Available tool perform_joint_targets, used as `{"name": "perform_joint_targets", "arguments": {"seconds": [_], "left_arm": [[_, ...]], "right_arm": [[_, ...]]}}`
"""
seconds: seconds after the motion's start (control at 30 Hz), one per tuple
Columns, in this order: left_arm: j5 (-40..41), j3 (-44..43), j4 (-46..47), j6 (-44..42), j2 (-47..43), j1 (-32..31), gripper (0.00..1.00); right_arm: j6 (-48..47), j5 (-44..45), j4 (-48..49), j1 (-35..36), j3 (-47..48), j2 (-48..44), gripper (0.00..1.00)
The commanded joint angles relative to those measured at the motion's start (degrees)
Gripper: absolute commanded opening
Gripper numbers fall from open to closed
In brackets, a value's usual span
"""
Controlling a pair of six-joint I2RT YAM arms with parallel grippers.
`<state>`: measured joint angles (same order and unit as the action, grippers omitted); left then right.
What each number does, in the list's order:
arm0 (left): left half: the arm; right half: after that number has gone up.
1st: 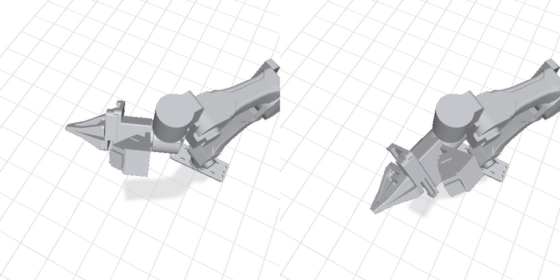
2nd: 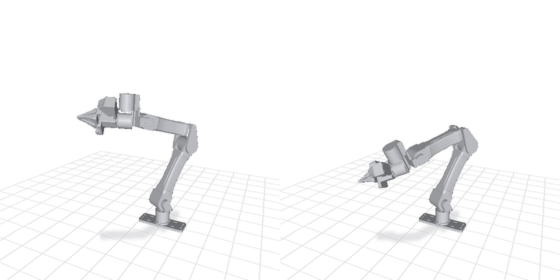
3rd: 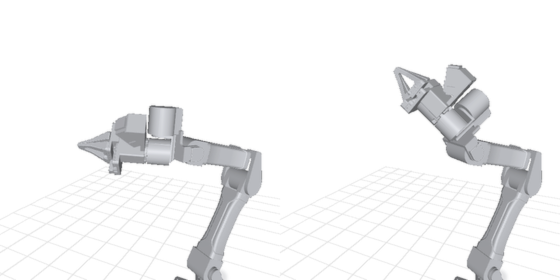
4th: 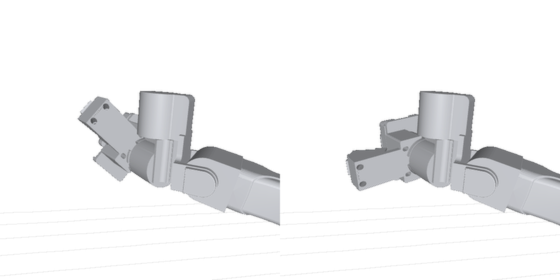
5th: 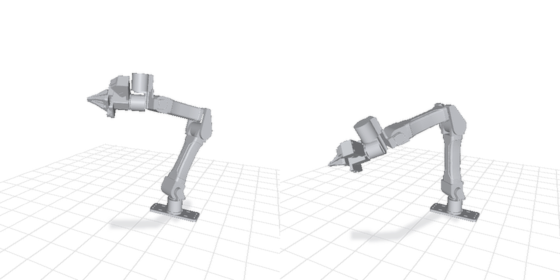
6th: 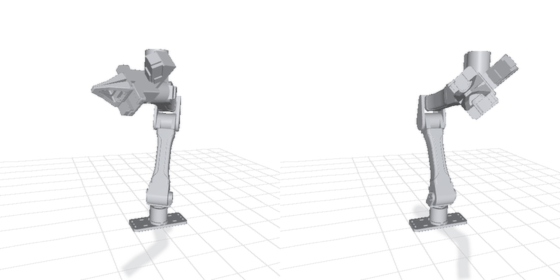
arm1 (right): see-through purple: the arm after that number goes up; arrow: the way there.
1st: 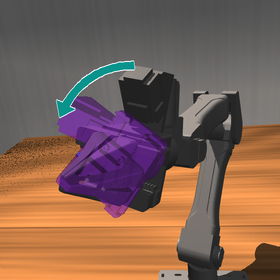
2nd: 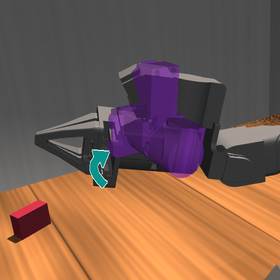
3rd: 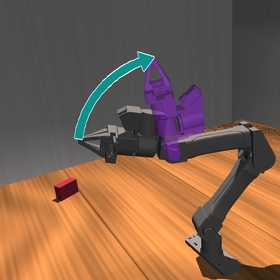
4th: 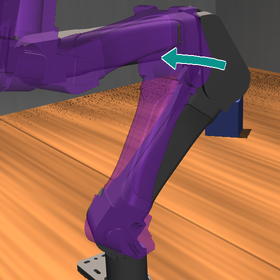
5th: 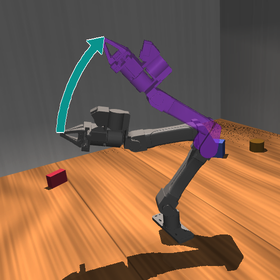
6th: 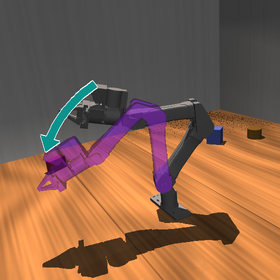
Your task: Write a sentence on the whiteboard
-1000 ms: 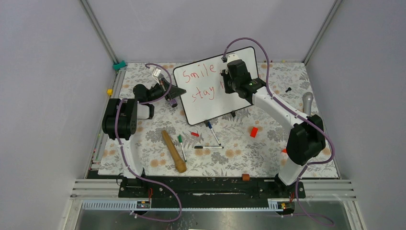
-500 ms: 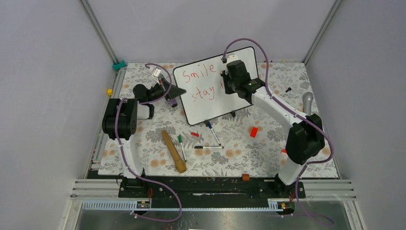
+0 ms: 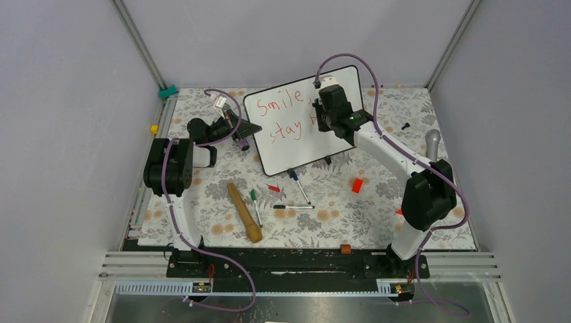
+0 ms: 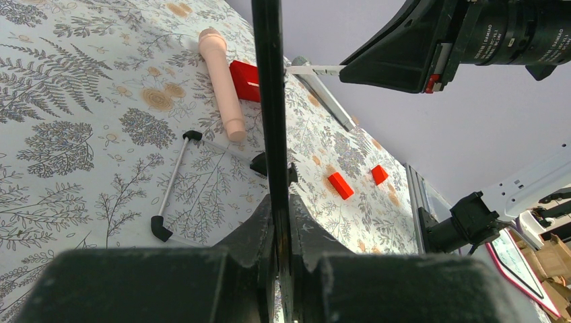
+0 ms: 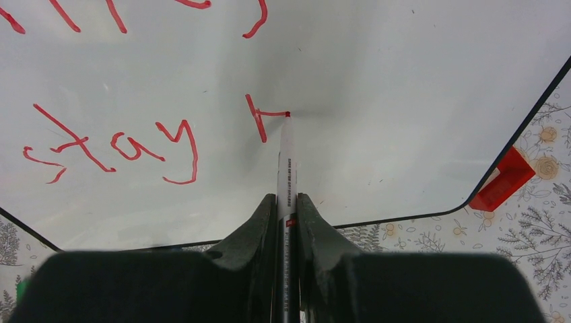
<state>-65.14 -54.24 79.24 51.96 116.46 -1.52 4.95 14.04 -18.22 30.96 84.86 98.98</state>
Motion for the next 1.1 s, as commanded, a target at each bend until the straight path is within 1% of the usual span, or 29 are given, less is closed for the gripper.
{"name": "perform_joint_targets", "arguments": {"seconds": [0.0, 0.2, 0.37, 0.53, 0.63, 0.73, 0.83, 0.9, 0.97, 1.07], "left_arm": [[-5.13, 0.35, 5.48, -5.65, -0.41, -0.68, 0.00], [-5.03, 0.36, 5.48, -5.56, -0.44, -0.68, 0.00], [-5.00, 0.28, 5.48, -5.56, -0.42, -0.68, 0.00], [-5.08, 0.27, 5.47, -5.56, -0.29, -0.67, 0.00], [-5.20, 0.20, 5.48, -5.48, -0.32, -0.68, 0.00], [-5.13, 0.10, 5.48, -5.44, -0.27, -0.68, 0.00], [-5.01, 0.10, 5.48, -5.39, -0.27, -0.68, 0.00], [-4.98, 0.01, 5.43, -5.25, -0.19, -0.68, 0.00], [-5.00, 0.01, 5.48, -5.29, -0.16, -0.68, 0.00], [-4.93, -0.20, 5.42, -5.07, -0.05, -0.68, 0.00]], "right_arm": [[0.32, -0.64, -1.36, -0.47, -0.38, -0.38, 0.00], [0.24, -1.99, -3.81, -0.46, -0.31, -0.37, 0.00], [0.11, -1.49, -5.28, -0.51, 0.25, -0.63, 0.00], [0.39, -1.55, -5.29, -0.97, 1.45, -4.71, 0.00], [1.90, -4.35, -4.31, -2.84, 1.75, -8.61, 0.00], [3.51, -6.59, -2.94, -6.70, 1.53, -11.35, 0.00], [6.70, -8.90, -2.41, -13.22, 2.88, -11.08, 0.00], [10.69, -10.69, -1.82, -18.47, 4.02, -9.54, 0.00], [15.63, -12.95, 1.12, -23.78, 3.60, -7.99, 0.00], [24.26, -19.60, 5.86, -30.34, 3.94, -3.55, 0.00]]}}
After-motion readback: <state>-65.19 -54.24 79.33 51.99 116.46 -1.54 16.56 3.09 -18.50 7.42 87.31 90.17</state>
